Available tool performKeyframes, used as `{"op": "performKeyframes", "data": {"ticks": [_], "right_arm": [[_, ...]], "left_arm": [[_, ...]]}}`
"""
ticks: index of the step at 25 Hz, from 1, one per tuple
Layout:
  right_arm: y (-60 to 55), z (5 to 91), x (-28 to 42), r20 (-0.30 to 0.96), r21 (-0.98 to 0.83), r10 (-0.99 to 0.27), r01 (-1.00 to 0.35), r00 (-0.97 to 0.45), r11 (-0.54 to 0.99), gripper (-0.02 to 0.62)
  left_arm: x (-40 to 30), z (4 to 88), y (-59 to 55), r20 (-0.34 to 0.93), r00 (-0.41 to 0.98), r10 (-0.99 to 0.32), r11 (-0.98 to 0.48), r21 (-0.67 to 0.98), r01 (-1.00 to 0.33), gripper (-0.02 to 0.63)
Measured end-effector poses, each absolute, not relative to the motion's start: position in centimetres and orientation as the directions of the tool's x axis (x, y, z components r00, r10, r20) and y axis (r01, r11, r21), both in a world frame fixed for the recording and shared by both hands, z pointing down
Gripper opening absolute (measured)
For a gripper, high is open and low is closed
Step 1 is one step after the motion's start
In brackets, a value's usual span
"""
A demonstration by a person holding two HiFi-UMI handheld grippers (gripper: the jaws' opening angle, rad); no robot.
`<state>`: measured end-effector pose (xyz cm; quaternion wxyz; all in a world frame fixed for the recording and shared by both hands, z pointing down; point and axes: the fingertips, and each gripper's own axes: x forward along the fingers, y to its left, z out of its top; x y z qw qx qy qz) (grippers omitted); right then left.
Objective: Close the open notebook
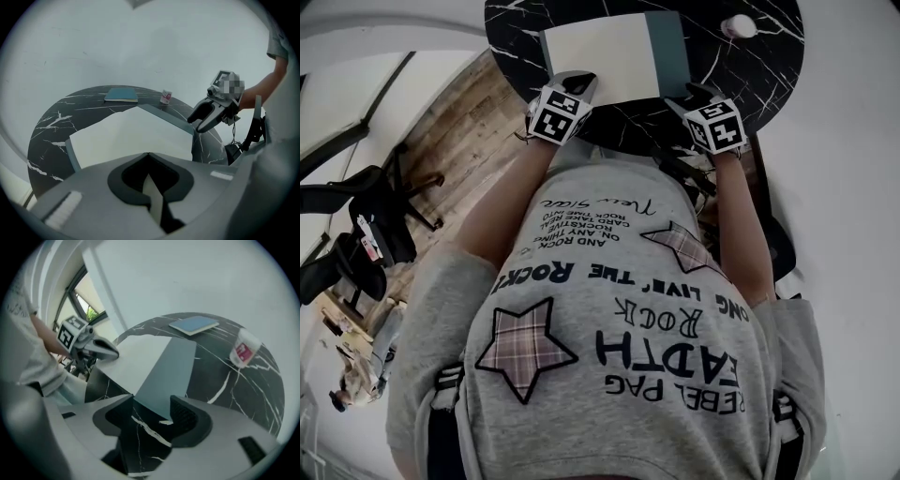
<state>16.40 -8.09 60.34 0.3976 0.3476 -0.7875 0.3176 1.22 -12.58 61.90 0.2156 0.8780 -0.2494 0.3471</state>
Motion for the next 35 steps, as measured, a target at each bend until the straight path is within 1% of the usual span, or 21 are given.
{"op": "performKeyframes", "data": {"ticks": [3, 7, 10, 12, 14, 16, 19, 23, 25, 28, 30, 32, 35], "right_arm": [[-7.3, 61.1, 15.7, 0.878, -0.167, -0.246, -0.744, -0.411, 0.646, 0.221], [-6.8, 61.2, 15.1, 0.873, -0.234, -0.204, -0.747, -0.443, 0.622, 0.222], [-5.7, 61.2, 14.4, 0.882, -0.247, -0.151, -0.711, -0.447, 0.658, 0.222], [-5.0, 61.1, 13.8, 0.859, -0.336, -0.114, -0.716, -0.500, 0.611, 0.222], [-4.6, 61.0, 13.4, 0.812, -0.457, -0.098, -0.731, -0.575, 0.507, 0.222], [-4.5, 61.2, 13.5, 0.794, -0.505, -0.101, -0.744, -0.599, 0.438, 0.222], [-4.7, 61.5, 13.9, 0.786, -0.531, -0.122, -0.763, -0.606, 0.368, 0.222], [-5.1, 61.6, 14.5, 0.777, -0.573, -0.151, -0.786, -0.611, 0.232, 0.222], [-5.5, 61.5, 14.6, 0.759, -0.598, -0.184, -0.780, -0.625, 0.182, 0.222], [-6.2, 61.3, 14.8, 0.723, -0.626, -0.267, -0.768, -0.637, 0.136, 0.222], [-7.0, 60.9, 15.1, 0.695, -0.638, -0.329, -0.759, -0.640, 0.130, 0.222], [-8.0, 60.1, 15.1, 0.663, -0.640, -0.380, -0.752, -0.645, 0.159, 0.222], [-9.0, 58.9, 14.9, 0.625, -0.634, -0.424, -0.743, -0.656, 0.214, 0.222]], "left_arm": [[1.2, 62.0, -12.4, 0.723, 0.630, -0.282, -0.781, 0.208, -0.589, 0.009], [0.9, 62.1, -12.4, 0.733, 0.620, -0.279, -0.780, 0.203, -0.591, 0.009], [1.0, 62.0, -12.5, 0.726, 0.627, -0.283, -0.781, 0.205, -0.590, 0.009], [1.1, 62.0, -12.5, 0.722, 0.630, -0.286, -0.782, 0.204, -0.589, 0.009], [1.1, 62.0, -12.5, 0.722, 0.630, -0.288, -0.782, 0.203, -0.590, 0.009], [1.1, 62.0, -12.5, 0.722, 0.628, -0.289, -0.781, 0.201, -0.591, 0.009], [1.0, 62.0, -12.4, 0.726, 0.626, -0.286, -0.781, 0.202, -0.591, 0.009], [1.0, 62.1, -12.5, 0.722, 0.629, -0.288, -0.784, 0.200, -0.588, 0.009], [0.9, 62.1, -12.5, 0.720, 0.630, -0.292, -0.784, 0.198, -0.589, 0.009], [1.0, 62.0, -12.6, 0.716, 0.632, -0.295, -0.783, 0.198, -0.589, 0.009], [1.0, 62.1, -12.6, 0.718, 0.632, -0.291, -0.784, 0.199, -0.588, 0.009], [1.1, 62.0, -12.6, 0.718, 0.634, -0.288, -0.786, 0.201, -0.585, 0.009], [0.9, 62.0, -12.5, 0.719, 0.632, -0.289, -0.785, 0.200, -0.586, 0.009]]}}
